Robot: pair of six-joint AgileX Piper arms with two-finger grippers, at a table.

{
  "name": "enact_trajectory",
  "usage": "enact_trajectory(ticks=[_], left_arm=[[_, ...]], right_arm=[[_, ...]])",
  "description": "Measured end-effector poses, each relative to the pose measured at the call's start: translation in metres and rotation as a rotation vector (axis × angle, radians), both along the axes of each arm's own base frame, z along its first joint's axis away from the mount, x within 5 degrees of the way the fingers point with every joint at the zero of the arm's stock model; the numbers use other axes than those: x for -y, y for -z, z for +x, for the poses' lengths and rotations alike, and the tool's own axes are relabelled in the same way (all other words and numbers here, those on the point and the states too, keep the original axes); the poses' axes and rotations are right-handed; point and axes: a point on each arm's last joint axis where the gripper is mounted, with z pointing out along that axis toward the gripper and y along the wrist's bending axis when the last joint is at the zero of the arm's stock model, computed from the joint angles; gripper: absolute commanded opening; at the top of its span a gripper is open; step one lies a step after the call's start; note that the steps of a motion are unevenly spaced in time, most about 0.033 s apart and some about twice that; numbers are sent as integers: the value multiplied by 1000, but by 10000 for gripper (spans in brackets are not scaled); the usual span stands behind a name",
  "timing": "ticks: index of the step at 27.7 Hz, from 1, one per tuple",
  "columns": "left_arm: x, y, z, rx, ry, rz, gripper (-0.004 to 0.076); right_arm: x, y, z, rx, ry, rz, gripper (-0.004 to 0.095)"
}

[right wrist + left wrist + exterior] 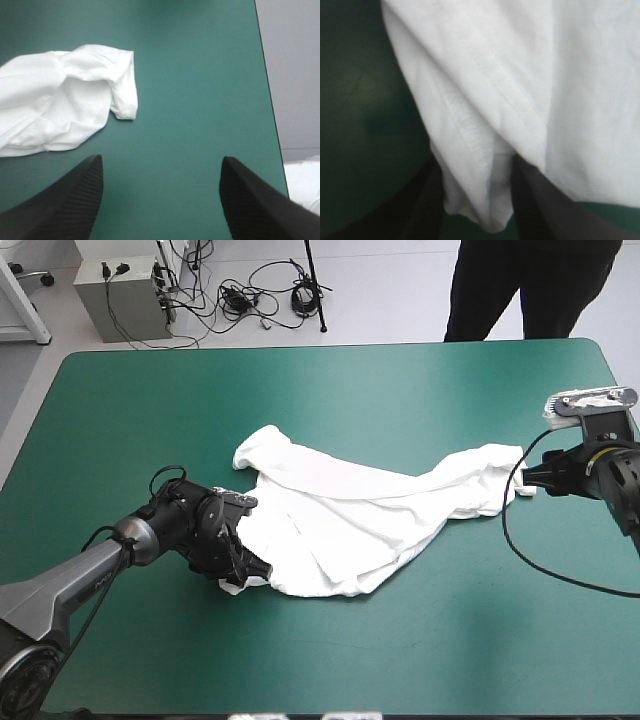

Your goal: Fold the cloth

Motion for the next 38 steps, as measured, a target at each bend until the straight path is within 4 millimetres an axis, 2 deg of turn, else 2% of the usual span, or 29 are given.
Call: enact_trajectory(ticks=[4,6,11,13,16,20,25,29,32,34,35,36,37,38], left_arm=[[1,0,0,3,-3,-14,-6],[1,0,1,7,3,-11,-9],[1,0,1,9,15,-11,-9],[1,0,1,9,17,-11,-9],[1,0,1,8,17,-11,-9],[1,0,1,7,15,-14,-9],[2,0,1,6,14,-16,-9],[2,0,1,5,14,-16,-9],[2,0,1,5,14,-16,-9],[2,0,1,4,14,-15,-9],[2,0,1,4,14,-15,-9],[2,0,1,4,14,-15,-9],[2,0,1,4,14,-15,-9],[2,0,1,6,14,-16,-9]], right_arm=[[8,25,26,-60,51,18,631],[13,38,41,-88,73,46,631],[24,91,82,-230,109,122,631],[25,113,94,-287,114,141,631],[24,133,109,-336,101,165,630],[23,145,129,-350,91,179,612],[26,157,151,-353,105,217,533],[30,174,158,-391,112,248,484],[32,178,160,-400,119,278,444],[33,178,161,-404,118,290,340],[33,178,161,-405,119,294,215],[32,178,162,-404,120,300,158],[32,179,162,-404,120,303,11],[31,179,162,-403,122,317,-16]])
